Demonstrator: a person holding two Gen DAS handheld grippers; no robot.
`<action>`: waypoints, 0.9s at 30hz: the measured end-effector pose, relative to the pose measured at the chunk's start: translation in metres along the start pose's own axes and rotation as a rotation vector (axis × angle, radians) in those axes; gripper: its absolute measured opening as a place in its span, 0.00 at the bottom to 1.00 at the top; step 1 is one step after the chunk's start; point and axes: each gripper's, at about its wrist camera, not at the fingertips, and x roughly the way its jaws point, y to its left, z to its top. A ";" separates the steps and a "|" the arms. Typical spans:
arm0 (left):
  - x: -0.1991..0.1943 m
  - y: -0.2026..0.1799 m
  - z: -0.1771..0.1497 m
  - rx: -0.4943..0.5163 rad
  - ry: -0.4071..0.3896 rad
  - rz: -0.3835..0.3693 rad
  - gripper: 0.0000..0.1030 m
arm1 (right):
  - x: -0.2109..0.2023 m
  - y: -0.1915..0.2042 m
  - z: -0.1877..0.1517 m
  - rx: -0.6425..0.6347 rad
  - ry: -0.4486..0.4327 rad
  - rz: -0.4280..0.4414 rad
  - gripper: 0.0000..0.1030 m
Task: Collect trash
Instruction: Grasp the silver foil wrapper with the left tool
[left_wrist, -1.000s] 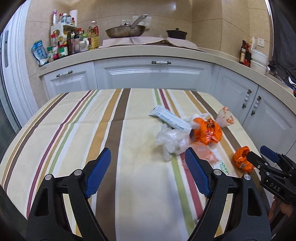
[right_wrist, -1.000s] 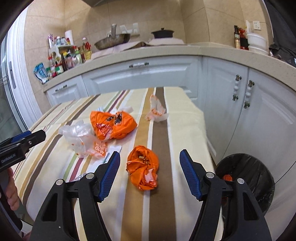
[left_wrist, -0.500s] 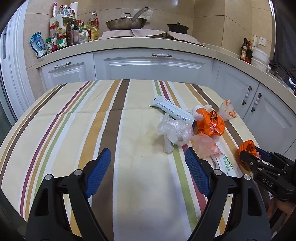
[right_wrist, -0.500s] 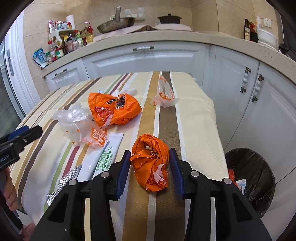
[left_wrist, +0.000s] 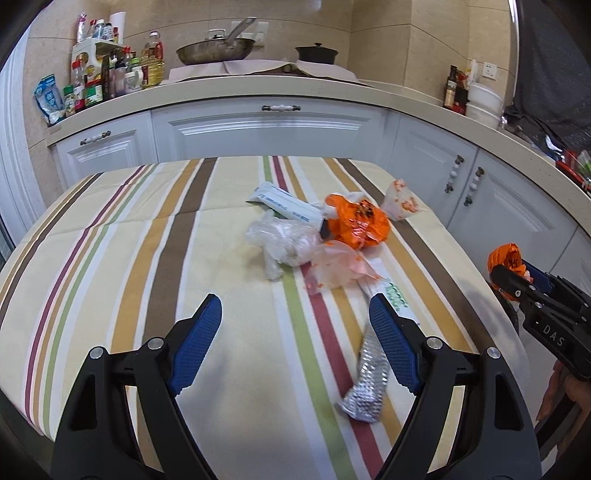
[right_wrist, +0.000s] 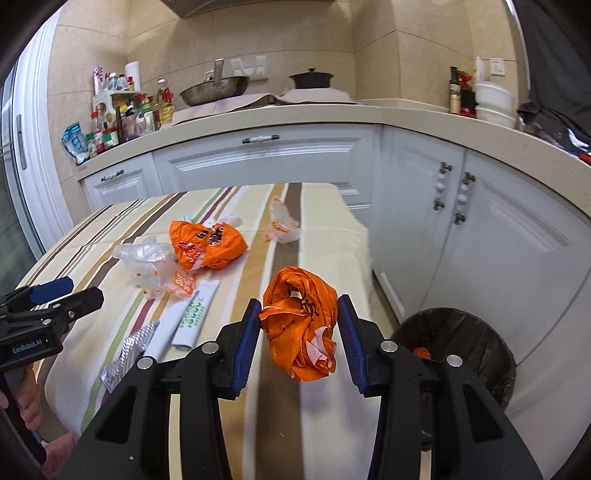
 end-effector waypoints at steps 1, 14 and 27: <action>-0.001 -0.003 -0.002 0.006 0.001 -0.005 0.78 | -0.002 -0.001 -0.001 0.004 -0.002 -0.002 0.41; -0.004 -0.029 -0.029 0.079 0.024 -0.021 0.78 | -0.035 -0.016 -0.021 0.057 -0.041 -0.021 0.41; 0.016 -0.033 -0.047 0.095 0.120 -0.105 0.32 | -0.039 -0.011 -0.029 0.060 -0.042 -0.012 0.41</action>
